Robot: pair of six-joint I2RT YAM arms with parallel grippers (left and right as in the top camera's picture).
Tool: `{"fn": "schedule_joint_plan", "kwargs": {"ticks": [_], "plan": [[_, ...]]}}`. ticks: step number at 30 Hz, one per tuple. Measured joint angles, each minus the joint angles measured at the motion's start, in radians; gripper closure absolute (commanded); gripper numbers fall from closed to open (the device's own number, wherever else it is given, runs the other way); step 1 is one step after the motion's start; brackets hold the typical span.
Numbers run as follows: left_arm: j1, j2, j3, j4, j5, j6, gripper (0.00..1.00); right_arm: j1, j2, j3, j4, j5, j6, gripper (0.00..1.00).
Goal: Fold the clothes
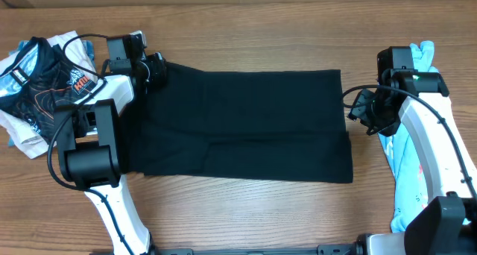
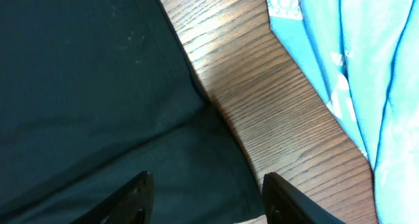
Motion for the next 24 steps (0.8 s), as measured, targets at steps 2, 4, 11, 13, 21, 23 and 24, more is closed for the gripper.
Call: {"fn": "schedule_joint_plan", "kwargs": {"ticks": [2,4,11,13,21,23,24], "plan": [[0.000,0.002,0.000,0.002,-0.003,0.000,0.40,0.000,0.000,0.000,0.000,0.000,0.000,0.43],[0.000,0.004,0.000,0.007,-0.003,0.000,0.47,0.000,0.000,0.000,-0.001,-0.001,-0.001,0.43],[-0.002,0.020,0.006,0.032,-0.011,-0.004,0.73,0.000,0.000,0.000,-0.004,-0.003,-0.001,0.44],[-0.004,0.024,0.006,0.038,-0.013,-0.004,0.83,0.000,0.000,0.000,-0.008,-0.003,-0.001,0.44],[-0.032,0.033,0.006,0.053,-0.009,-0.006,0.96,0.000,0.000,0.000,-0.010,-0.003,0.000,0.44],[-0.033,0.035,0.015,0.045,0.009,-0.006,0.96,0.000,0.000,0.000,-0.009,-0.003,0.000,0.44],[-0.033,0.037,0.025,0.038,0.021,-0.006,0.96,0.000,0.000,0.000,-0.008,-0.003,-0.001,0.44]]}}
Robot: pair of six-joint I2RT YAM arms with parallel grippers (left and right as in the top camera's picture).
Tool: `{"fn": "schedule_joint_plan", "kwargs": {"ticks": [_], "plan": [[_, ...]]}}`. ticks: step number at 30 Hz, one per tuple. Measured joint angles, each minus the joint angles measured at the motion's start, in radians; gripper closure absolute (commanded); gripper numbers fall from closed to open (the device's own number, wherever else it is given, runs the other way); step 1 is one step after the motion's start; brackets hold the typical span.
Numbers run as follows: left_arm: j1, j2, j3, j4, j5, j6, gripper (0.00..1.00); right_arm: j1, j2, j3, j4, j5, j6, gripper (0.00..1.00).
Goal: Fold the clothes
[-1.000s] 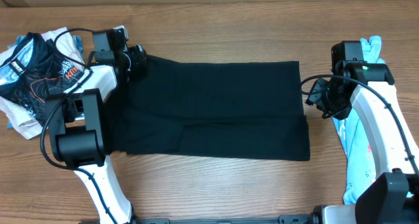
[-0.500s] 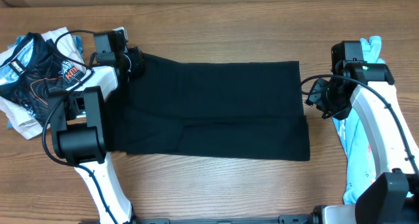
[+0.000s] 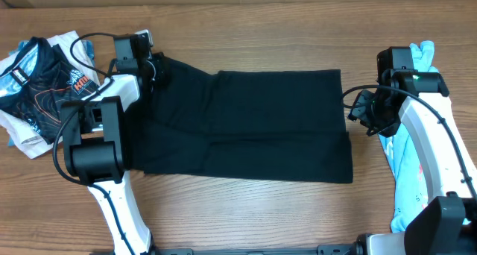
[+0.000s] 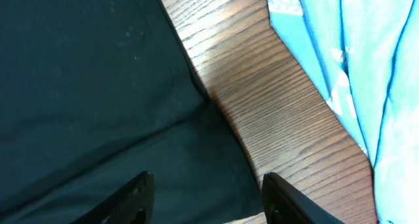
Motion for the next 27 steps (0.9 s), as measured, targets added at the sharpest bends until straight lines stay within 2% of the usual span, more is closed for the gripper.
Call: {"fn": "schedule_joint_plan", "kwargs": {"ticks": [7,14,22,23,25,27], "plan": [[0.001,0.001,0.115,-0.105,0.032,0.003,0.96,0.000,0.000,0.000,0.002,0.000,0.000,0.44],[0.006,0.001,0.147,-0.181,-0.014,0.003,0.92,0.000,0.000,0.000,0.009,0.000,0.000,0.44],[0.006,0.001,0.147,-0.167,-0.086,0.005,0.87,0.000,0.000,0.000,0.013,0.000,0.001,0.44],[0.006,0.001,0.148,-0.158,-0.090,0.005,0.85,0.000,0.000,0.000,0.013,0.000,0.001,0.44],[0.006,0.001,0.148,-0.135,-0.097,0.011,0.71,0.000,0.000,0.000,0.013,0.000,0.000,0.44],[0.006,0.001,0.148,-0.119,-0.100,0.009,0.71,0.000,0.000,0.000,0.013,0.000,0.000,0.44]]}}
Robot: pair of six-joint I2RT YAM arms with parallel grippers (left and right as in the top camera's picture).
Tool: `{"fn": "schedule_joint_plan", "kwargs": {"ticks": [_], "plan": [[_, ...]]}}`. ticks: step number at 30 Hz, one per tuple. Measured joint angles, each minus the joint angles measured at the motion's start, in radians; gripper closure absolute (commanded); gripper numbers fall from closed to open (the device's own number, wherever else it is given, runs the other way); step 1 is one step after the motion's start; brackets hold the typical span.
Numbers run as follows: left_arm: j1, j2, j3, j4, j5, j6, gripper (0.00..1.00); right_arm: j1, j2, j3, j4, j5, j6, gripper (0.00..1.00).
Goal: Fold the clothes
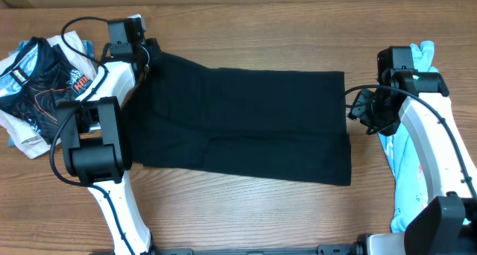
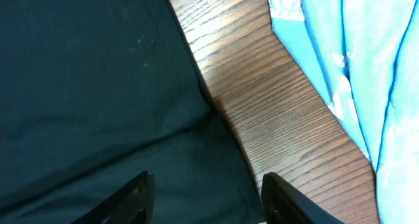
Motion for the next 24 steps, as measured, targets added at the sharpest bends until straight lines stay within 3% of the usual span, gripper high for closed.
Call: {"fn": "schedule_joint_plan", "kwargs": {"ticks": [13,17,24], "plan": [[0.002,0.000,0.005,-0.026,0.024,0.001,0.68,0.000,0.000,0.000,0.000,-0.001,0.000,0.44],[0.002,0.010,0.077,-0.212,0.051,-0.011,0.70,0.000,0.000,0.000,0.002,-0.007,0.000,0.44],[0.002,0.059,0.372,-0.539,0.065,-0.038,0.70,0.000,0.000,0.000,0.001,-0.025,0.000,0.44]]}}
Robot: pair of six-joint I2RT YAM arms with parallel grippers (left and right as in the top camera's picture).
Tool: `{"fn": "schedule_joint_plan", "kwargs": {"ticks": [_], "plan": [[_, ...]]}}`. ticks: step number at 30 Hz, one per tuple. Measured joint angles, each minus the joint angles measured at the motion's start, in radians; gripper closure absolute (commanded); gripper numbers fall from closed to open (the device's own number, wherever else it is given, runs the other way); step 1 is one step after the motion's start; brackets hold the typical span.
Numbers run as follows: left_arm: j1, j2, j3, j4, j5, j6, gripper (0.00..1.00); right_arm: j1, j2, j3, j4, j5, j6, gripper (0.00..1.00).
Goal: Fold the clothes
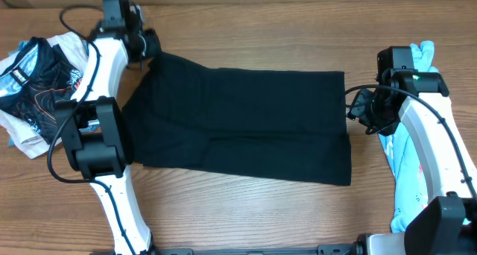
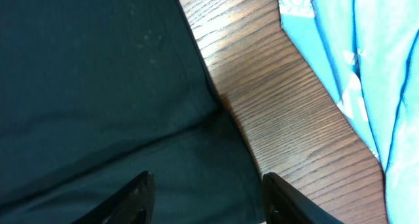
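Note:
A black garment (image 1: 238, 121) lies spread flat across the middle of the wooden table (image 1: 261, 31). My left gripper (image 1: 141, 43) is at the garment's far left corner, shut on it, and the cloth is drawn out to a point there. My right gripper (image 1: 359, 109) hovers at the garment's right edge, open. In the right wrist view its fingers (image 2: 139, 191) stand wide apart over the black cloth (image 2: 98, 86), with the cloth's hem and bare wood (image 2: 281, 112) just to the right. Nothing is between them.
A heap of printed black-and-white clothes (image 1: 37, 83) lies at the table's left end. A turquoise garment (image 1: 410, 165) lies along the right end, beside and under the right arm, and also shows in the right wrist view as turquoise cloth (image 2: 366, 60).
My left gripper has moved farther back and left with the corner, stretching that corner out more. The right gripper has stayed open in place; the hem sits slightly more to the right in its view.
My left gripper was on the garment's far left corner, with the cloth bunched there. At each later moment it was farther back and left with the corner in it, and the left side now lies drawn out. The right gripper stayed open at the right edge throughout.

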Motion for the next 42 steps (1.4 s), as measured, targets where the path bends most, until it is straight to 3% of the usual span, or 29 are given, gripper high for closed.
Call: {"fn": "schedule_joint_plan", "kwargs": {"ticks": [7,17,30,38,42], "plan": [[0.000,0.051,0.272,-0.128,-0.001,-0.018,0.72,0.000,0.000,0.000,-0.005,-0.002,0.000,0.44],[-0.011,0.271,0.279,-0.140,-0.005,-0.021,0.74,0.000,0.000,0.000,-0.006,-0.001,0.000,0.44],[-0.053,0.276,0.282,-0.120,-0.076,-0.022,0.73,0.000,0.000,0.000,-0.006,-0.002,0.000,0.44],[-0.069,0.276,0.282,-0.130,-0.114,-0.023,0.94,0.000,0.000,0.000,-0.011,-0.002,0.000,0.44],[-0.069,0.276,0.282,-0.132,-0.113,-0.024,0.96,0.000,0.000,0.000,-0.012,-0.002,0.000,0.44]]}}
